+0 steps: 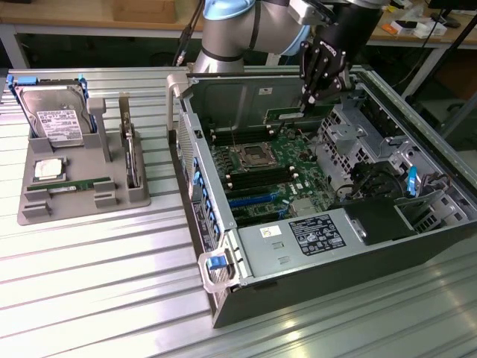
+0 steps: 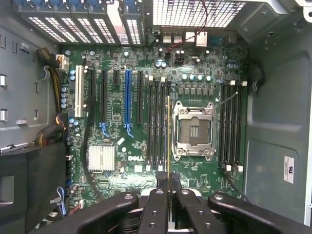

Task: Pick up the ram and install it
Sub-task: 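Insert the ram into the slot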

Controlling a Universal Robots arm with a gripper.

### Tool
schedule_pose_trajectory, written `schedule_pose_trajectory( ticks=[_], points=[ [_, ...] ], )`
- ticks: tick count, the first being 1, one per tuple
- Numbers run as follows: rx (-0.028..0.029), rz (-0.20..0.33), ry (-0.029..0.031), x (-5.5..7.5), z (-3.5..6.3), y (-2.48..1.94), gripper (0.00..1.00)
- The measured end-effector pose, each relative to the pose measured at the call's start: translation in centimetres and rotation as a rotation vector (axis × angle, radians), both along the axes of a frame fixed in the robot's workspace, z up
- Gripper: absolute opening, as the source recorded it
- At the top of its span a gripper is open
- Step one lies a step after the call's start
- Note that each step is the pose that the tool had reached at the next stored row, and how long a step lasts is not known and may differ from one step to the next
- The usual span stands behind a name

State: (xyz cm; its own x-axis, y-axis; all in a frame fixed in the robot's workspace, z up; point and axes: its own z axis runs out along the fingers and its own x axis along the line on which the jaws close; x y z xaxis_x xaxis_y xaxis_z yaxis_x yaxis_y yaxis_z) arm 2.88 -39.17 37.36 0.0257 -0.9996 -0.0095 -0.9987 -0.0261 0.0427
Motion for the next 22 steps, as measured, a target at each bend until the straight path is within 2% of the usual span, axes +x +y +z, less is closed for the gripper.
schedule_pose_trajectory(
  ticks=[12, 22],
  points=[
    [0.0000, 0.000, 0.0000, 0.0, -1.05, 0.00, 0.12],
    [0.0000, 0.000, 0.0000, 0.0, -2.29, 0.00, 0.12]
  ],
)
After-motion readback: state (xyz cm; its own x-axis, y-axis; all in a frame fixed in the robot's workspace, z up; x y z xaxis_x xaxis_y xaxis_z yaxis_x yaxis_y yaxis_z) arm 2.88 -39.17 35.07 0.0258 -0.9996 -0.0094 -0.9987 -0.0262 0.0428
